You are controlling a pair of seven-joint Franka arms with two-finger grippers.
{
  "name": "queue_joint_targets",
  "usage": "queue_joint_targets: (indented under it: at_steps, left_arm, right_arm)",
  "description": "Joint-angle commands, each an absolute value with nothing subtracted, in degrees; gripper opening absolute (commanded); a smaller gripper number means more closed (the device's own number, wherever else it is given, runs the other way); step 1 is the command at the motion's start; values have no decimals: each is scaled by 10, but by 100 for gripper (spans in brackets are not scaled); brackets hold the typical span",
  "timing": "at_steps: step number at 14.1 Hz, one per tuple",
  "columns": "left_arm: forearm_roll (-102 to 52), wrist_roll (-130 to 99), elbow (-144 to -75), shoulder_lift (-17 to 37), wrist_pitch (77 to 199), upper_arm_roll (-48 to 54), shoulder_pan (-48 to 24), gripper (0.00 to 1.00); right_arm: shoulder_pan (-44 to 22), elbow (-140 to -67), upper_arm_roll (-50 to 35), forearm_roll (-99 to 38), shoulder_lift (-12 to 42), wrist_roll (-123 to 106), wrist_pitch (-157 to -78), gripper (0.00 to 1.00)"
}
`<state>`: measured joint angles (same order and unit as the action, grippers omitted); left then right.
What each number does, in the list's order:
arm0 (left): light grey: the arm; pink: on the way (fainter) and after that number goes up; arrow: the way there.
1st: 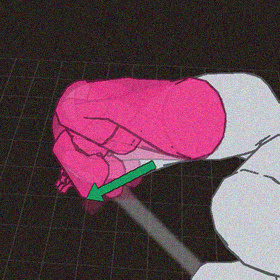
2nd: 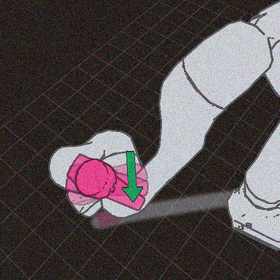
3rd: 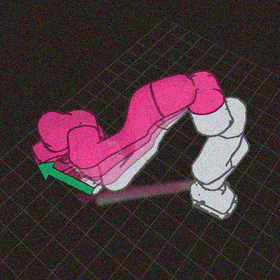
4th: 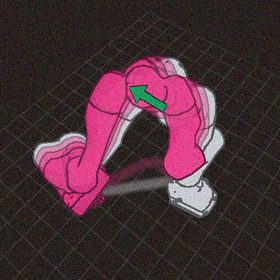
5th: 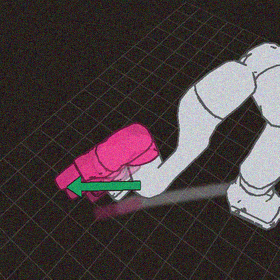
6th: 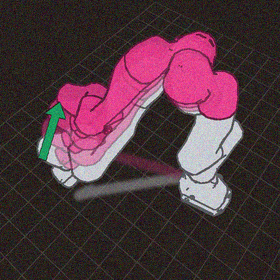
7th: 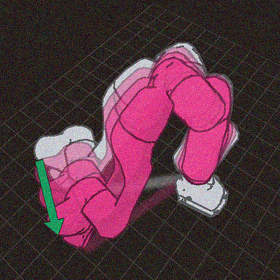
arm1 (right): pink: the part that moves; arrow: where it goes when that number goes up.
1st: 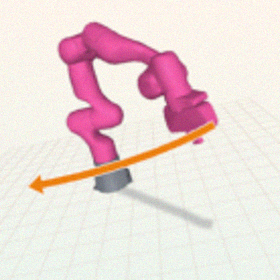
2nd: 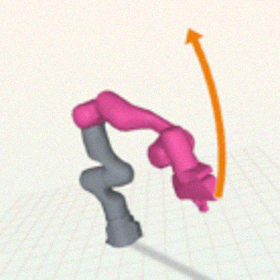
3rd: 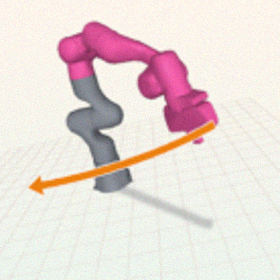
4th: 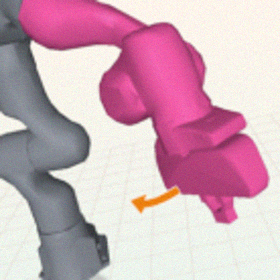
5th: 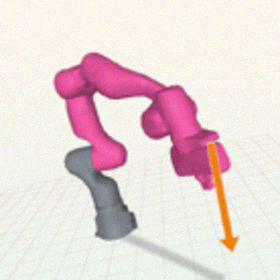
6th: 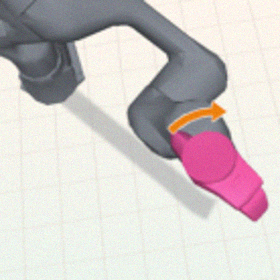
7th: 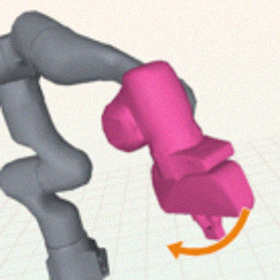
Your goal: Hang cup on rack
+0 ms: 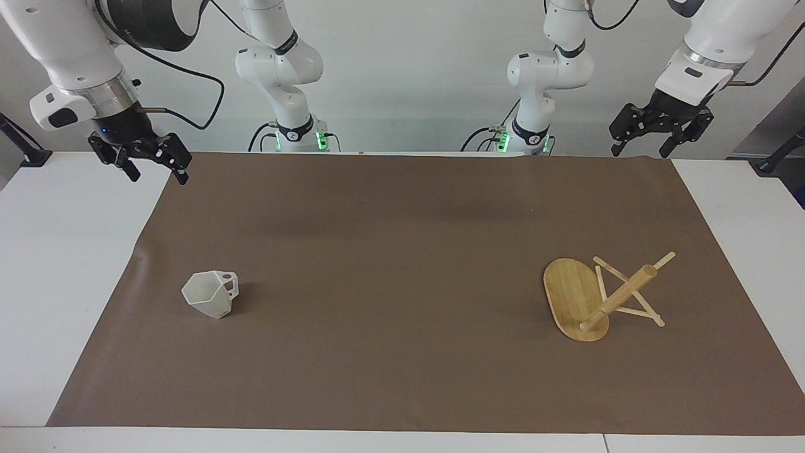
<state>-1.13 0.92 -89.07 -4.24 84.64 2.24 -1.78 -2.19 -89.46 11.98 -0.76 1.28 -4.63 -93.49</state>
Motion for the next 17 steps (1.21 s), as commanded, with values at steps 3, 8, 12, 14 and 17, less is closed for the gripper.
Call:
queue_joint_targets:
  at_steps: [3,8,12,14,17]
  left_arm:
    - [-15,15,-903,-50,856,22,-18,100]
    - [-15,16,-902,-50,856,22,-18,100]
    - [-15,16,-902,-50,856,22,-19,100]
    - [-15,16,-902,-50,856,22,-19,100]
    - [-15,16,-903,-50,856,22,-19,100]
  right_arm:
    - [-21,-908,118,-8,1,-56,-940,100]
    - [-21,-909,118,-8,1,-57,-945,100]
    - [-23,-919,108,-8,2,-54,-989,100]
    - [-22,-940,100,-8,5,-57,-1021,100]
    - [-22,-975,99,-11,25,-68,-1087,100]
